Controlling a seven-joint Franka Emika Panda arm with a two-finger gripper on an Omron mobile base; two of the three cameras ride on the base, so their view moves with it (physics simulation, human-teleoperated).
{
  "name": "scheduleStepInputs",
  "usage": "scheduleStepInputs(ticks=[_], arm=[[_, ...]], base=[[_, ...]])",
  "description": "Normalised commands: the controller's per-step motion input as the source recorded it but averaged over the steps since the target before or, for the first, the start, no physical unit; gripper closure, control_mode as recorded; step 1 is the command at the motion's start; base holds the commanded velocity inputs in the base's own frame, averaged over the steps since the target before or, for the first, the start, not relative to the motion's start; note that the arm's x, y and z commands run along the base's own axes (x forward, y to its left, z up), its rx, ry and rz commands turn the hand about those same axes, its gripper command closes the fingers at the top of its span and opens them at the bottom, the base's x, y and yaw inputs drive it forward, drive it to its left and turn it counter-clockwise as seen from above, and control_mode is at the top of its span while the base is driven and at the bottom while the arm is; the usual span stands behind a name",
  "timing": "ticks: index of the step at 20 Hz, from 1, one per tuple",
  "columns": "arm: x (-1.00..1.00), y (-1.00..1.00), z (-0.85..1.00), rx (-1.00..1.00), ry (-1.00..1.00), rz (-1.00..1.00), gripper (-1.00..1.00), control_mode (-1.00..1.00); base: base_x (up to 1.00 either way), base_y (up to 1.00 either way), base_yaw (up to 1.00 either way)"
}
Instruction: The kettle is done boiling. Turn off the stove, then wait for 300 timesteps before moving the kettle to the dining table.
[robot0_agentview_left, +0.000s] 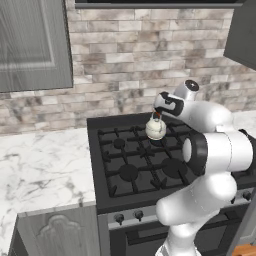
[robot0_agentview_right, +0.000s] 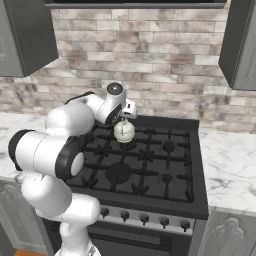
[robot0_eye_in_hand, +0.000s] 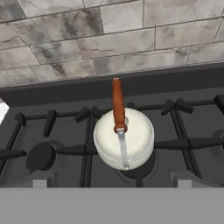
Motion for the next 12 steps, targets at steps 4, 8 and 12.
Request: scheduleStepInputs(ticks=[4,8,12], arm=[[0.37,0.0,-0.16,-0.05,0.0,0.0,-1.0,-1.0],[0.35,0.0,-0.14,-0.04,0.0,0.0,-1.0,-1.0],[0.34,0.0,-0.15,-0.04,0.0,0.0,-1.0,-1.0]], base=[[0.0,0.0,0.0],[0.0,0.0,0.0],[0.0,0.0,0.0]])
